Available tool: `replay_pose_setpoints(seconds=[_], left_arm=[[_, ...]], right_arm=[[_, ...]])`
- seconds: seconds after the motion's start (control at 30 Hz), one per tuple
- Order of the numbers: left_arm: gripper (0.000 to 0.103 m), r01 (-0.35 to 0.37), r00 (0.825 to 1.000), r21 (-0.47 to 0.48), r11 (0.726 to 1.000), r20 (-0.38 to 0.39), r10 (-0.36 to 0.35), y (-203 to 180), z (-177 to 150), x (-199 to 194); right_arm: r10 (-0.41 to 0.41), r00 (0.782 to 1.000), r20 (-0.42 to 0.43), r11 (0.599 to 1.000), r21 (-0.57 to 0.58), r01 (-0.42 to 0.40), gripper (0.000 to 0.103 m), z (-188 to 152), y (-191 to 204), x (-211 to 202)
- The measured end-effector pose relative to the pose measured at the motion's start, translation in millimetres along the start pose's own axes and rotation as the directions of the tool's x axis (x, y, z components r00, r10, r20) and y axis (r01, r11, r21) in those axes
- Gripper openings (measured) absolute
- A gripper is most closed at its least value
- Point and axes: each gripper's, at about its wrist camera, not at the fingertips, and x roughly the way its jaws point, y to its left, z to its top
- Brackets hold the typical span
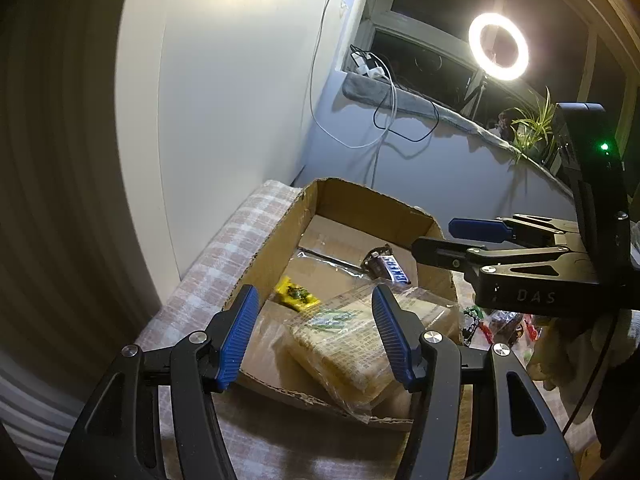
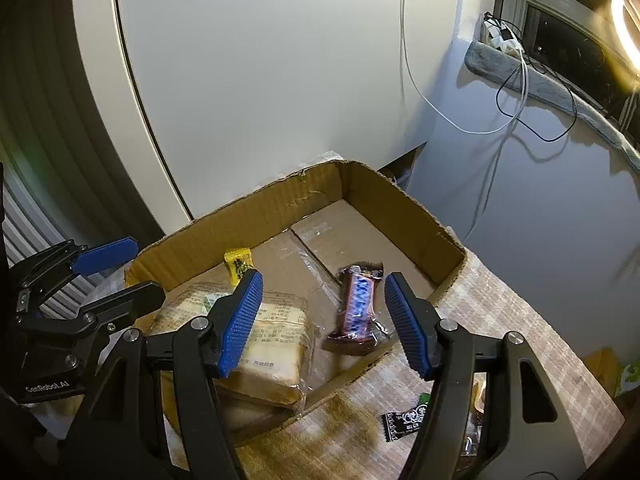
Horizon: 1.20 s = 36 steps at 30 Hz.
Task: Organize snacks
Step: 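Carry both snacks into the box and open both grippers, then grasp the pink candy with the right gripper while the left gripper grasps the green candy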
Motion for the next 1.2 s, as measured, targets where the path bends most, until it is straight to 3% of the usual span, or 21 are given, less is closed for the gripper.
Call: replay_pose_setpoints(seconds=[0.3,0.6,0.93,1.2], left_arm=[[0.058,0.006,1.000,0.021,1.000,0.010,-0.006,-10.0,-0.9,-5.2],[0.058,0.049,0.999,0.066,0.997,0.013,-0.050,-36.3,-3.2,-11.7],[0.056,0.128,0.992,0.135,0.983,-0.026,-0.125,-81.0,-16.2,-9.4],[0.047,0.215,0.974,0.202,0.956,-0.113,-0.195,-123.4,-39.5,4.5]], right_arm=[[-0.017,1.000,0.012,1.000,0.019,0.016,0.067,-5.7,-11.7,-16.9],[-0.061,0.998,0.032,0.996,0.060,0.059,0.067,-31.9,-37.8,-53.7],[-0.125,0.992,-0.014,0.984,0.129,0.126,0.066,-99.1,-74.2,-99.5],[-0.134,0.986,-0.096,0.951,0.267,0.155,0.064,-160.3,-90.7,-100.4]])
